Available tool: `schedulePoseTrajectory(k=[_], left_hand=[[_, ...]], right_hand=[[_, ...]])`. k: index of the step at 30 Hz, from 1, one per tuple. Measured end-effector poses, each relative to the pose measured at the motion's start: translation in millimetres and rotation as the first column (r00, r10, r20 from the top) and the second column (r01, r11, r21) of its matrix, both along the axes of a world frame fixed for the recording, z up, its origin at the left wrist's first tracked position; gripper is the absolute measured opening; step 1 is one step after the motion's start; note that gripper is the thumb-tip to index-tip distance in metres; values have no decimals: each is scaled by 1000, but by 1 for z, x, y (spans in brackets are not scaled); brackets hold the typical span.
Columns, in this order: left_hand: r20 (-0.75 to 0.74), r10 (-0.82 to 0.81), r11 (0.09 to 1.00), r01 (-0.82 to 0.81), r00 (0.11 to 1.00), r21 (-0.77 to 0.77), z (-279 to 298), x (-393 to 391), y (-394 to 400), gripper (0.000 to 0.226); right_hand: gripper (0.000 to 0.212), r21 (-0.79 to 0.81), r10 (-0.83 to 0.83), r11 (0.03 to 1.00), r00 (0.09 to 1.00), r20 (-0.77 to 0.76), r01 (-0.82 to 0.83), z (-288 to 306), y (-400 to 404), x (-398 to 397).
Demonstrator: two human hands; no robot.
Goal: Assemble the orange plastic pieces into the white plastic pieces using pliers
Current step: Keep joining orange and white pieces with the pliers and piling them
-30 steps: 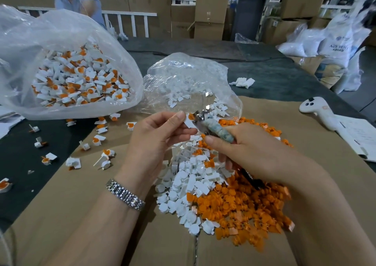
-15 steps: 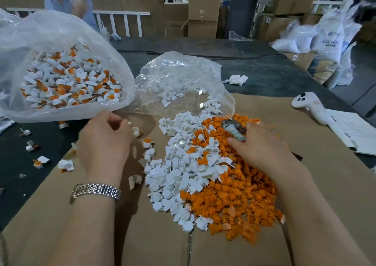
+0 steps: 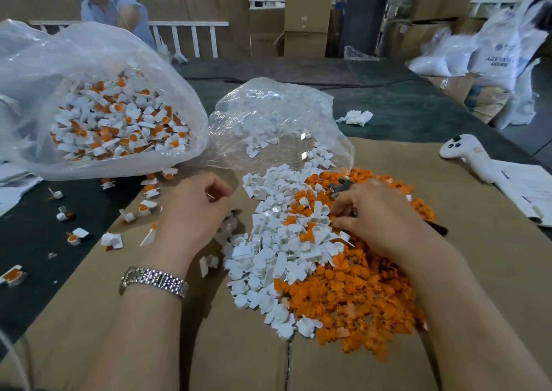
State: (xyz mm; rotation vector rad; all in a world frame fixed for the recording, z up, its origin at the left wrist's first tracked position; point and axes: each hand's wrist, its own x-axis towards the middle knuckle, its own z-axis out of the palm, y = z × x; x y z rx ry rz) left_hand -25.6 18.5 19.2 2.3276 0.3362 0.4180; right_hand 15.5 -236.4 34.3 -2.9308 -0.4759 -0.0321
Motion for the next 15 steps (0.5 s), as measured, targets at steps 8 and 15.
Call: schedulePoseTrajectory(k=[8, 15], left_hand=[[-170, -14, 980, 48, 985, 195, -5, 0, 0, 17], [-116, -113, 975, 133, 987, 178, -9, 3, -6, 5]], right_hand=[[5, 120, -15, 993, 998, 59, 8, 0, 3, -3], [9, 409, -24, 912, 997, 77, -10, 0, 2, 1]])
